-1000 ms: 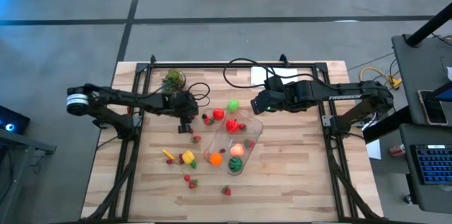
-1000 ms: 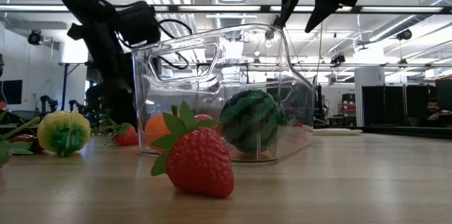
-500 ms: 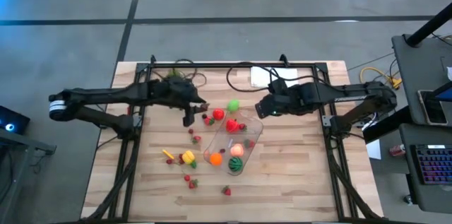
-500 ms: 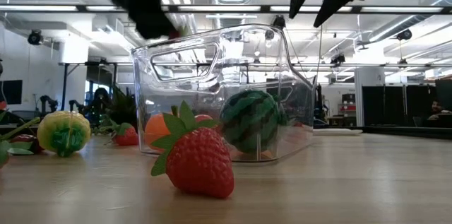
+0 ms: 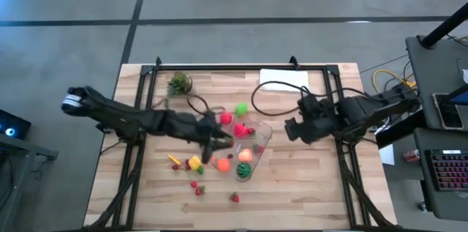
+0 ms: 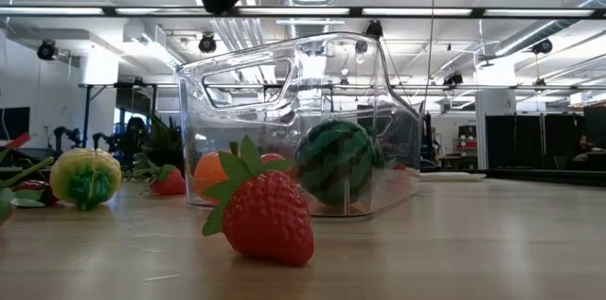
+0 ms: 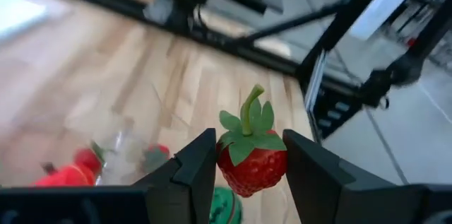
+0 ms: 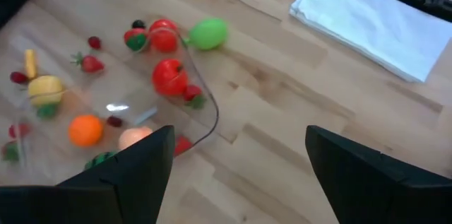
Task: Pick and placing Produce into tupperware
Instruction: Put the red strawberry into the transparent bin, then put the green cabbage into the transparent bin
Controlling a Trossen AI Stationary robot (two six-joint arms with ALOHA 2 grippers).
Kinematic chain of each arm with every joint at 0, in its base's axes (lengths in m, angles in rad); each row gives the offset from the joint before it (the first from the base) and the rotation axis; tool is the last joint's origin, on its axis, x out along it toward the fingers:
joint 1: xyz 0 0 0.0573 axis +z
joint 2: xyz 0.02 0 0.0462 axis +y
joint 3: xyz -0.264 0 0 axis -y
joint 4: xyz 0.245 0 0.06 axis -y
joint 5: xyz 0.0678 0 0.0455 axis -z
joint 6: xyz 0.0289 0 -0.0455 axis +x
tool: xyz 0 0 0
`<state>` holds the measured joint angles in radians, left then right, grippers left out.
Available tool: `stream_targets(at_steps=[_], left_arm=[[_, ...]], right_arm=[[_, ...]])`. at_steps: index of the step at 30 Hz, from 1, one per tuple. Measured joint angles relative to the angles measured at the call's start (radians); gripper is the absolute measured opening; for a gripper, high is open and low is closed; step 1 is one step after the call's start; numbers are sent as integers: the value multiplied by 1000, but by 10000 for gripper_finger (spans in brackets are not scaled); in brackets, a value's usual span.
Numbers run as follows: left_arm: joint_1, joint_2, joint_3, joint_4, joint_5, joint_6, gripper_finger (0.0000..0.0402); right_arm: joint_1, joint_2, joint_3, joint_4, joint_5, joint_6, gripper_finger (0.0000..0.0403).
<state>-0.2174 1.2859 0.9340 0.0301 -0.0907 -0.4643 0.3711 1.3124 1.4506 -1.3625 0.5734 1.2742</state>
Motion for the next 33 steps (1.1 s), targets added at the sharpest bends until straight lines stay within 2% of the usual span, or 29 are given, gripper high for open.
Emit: stream_targets(at_steps=[4, 7, 10, 13, 18, 21, 24, 28, 33], left_arm=[[-26, 111, 40, -56, -65, -10, 131], [-20, 173, 69, -146, -128, -74, 131], [-15, 230, 104, -244, -114, -135, 139], [-16, 280, 126, -307, -90, -178, 166], [-11, 302, 138, -315, -100, -266, 231], [-7, 258, 150, -369, -121, -282, 260], [-6, 172, 167, -477, -125, -283, 270], [-7, 25, 164, -588, -129, -277, 269], [-9, -158, 151, -688, -209, -169, 267]], right_arm=[[56, -10, 0, 2, 30, 33, 308], [76, -8, 0, 2, 33, 36, 307], [88, 4, 0, 2, 33, 37, 310], [91, 22, 0, 3, 31, 36, 315], [86, 47, 0, 3, 30, 35, 325], [67, 53, 0, 4, 24, 45, 331], [6, 44, 0, -3, -9, 88, 333], [-174, 24, 0, 4, -107, 63, 333], [-419, 64, -3, 162, -248, -157, 329]])
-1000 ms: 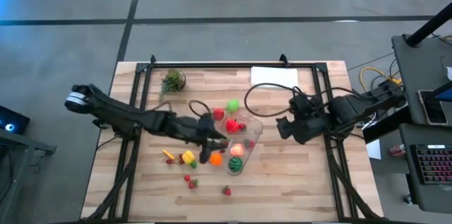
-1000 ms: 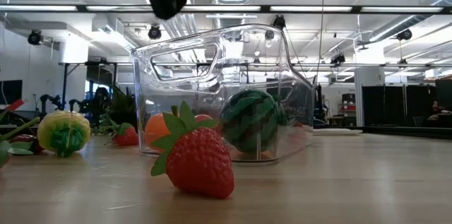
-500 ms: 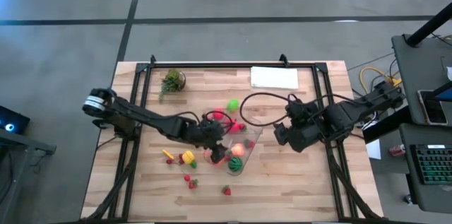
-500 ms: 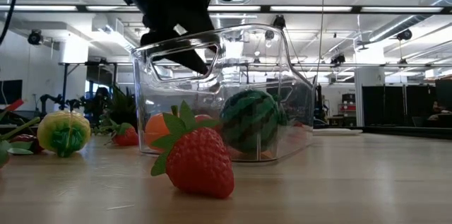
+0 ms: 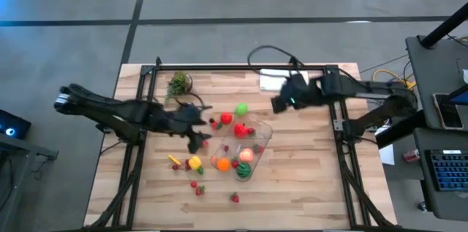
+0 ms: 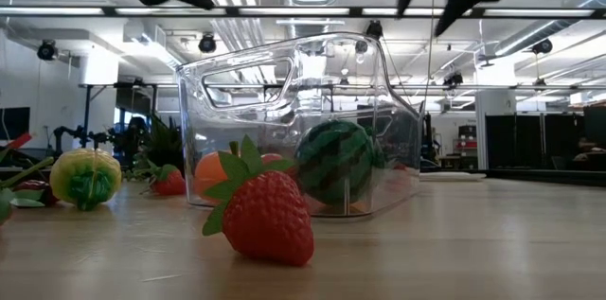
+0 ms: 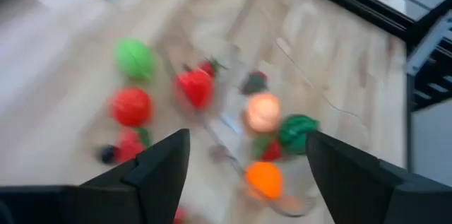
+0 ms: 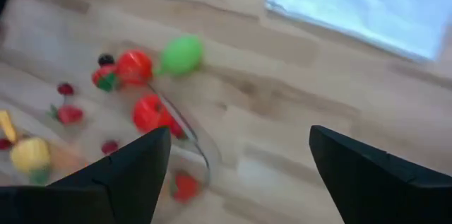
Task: Pick and placing Produce into tupperware
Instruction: Put the green cabbage into the transparent bin
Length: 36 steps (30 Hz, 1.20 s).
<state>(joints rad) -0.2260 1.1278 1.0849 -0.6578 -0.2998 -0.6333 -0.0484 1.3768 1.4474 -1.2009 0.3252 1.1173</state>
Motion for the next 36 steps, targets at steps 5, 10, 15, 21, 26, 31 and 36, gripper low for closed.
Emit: stream_targets(at_steps=[5, 10, 15, 21, 26, 31, 36], left_arm=[[1, -140, -3, -71, -96, 90, 267], [2, -244, -4, -100, -161, 164, 267], [2, -317, -5, -105, -250, 257, 267], [3, -366, -5, -140, -335, 349, 267], [4, -382, -5, -176, -388, 392, 267], [4, -390, -6, -184, -395, 409, 267], [4, -398, -6, -214, -414, 408, 267]], right_arm=[[-177, 105, 0, 228, -181, -134, 328], [-265, 263, 0, 353, -318, -149, 327], [-288, 418, 24, 429, -375, -116, 327], [-294, 557, 130, 426, -391, -77, 327], [-295, 648, 220, 386, -416, -46, 327], [-292, 730, 299, 276, -417, -43, 327], [-292, 780, 343, 255, -414, -33, 327]])
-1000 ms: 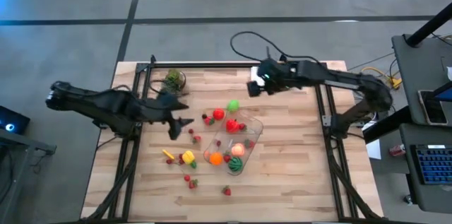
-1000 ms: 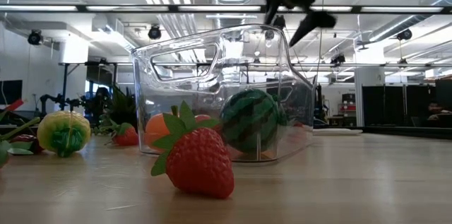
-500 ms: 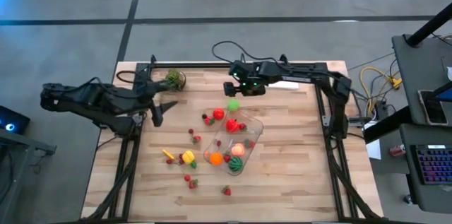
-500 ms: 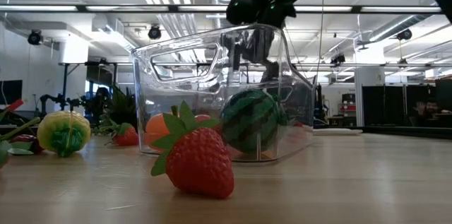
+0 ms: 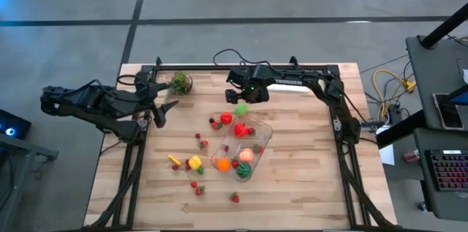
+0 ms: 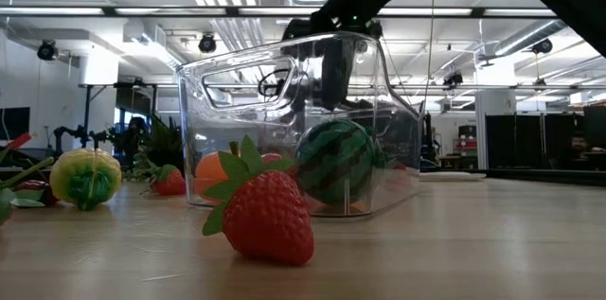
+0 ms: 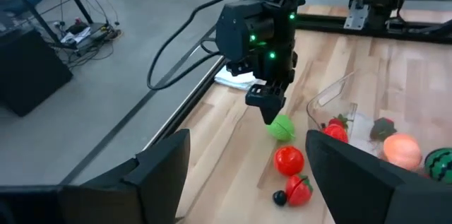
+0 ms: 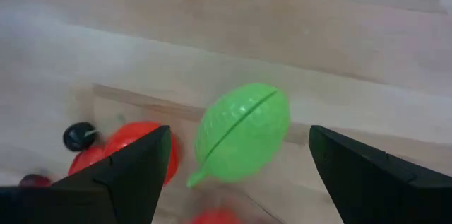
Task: Pick and placing Produce into tupperware
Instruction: Put the green cabbage into the transparent bin
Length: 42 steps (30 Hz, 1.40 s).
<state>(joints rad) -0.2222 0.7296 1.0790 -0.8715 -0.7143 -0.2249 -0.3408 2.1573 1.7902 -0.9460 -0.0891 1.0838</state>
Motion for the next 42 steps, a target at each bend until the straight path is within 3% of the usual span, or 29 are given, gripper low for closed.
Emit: stream_targets(at_steps=[42], left_arm=[[0, -104, -49, -2, -29, -4, 267]], right_arm=[[2, 81, -27, 6, -68, 94, 327]])
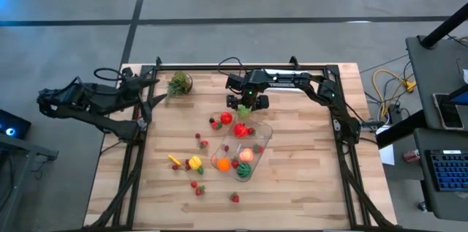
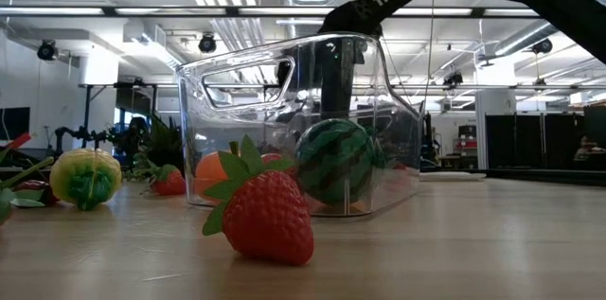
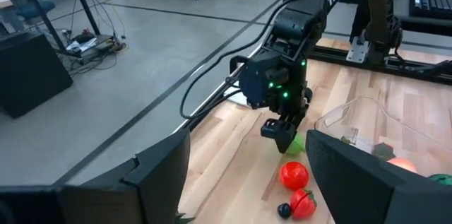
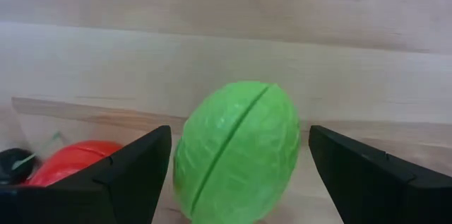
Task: Pick and placing Produce into tupperware
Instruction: Put the green cabbage into the transparent bin
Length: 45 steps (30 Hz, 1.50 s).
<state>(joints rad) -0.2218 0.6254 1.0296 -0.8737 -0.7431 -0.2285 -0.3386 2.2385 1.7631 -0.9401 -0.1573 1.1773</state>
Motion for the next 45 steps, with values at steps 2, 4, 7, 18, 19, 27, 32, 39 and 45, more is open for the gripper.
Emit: stream_targets(at_steps=[2, 4, 7, 18, 19, 27, 32, 39, 45], left_arm=[[0, -5, -3, 1, -1, 0, 267], [0, -7, -4, 2, -6, 0, 267], [0, -7, -2, 4, -25, 0, 267], [0, -8, -4, 4, -25, 0, 267], [0, -8, -4, 5, -25, 0, 267], [0, -11, -5, 6, -25, 0, 267], [0, -4, -6, 17, -25, 0, 267], [0, 23, -7, 61, -25, 0, 267], [0, 60, -7, 63, -25, -4, 267]], right_arm=[[0, -1, 0, -1, 0, 0, 327], [0, 0, 0, -2, 0, 0, 327], [0, 0, 0, -2, 0, -1, 316], [0, -1, 0, 0, 0, -10, 237], [0, -3, 0, 1, 0, -13, 237], [0, -47, 47, 3, 73, -40, 242], [0, -112, 117, -17, 111, -112, 237], [79, -231, 211, -112, 125, -277, 244], [232, -347, 208, -303, 132, -407, 244]])
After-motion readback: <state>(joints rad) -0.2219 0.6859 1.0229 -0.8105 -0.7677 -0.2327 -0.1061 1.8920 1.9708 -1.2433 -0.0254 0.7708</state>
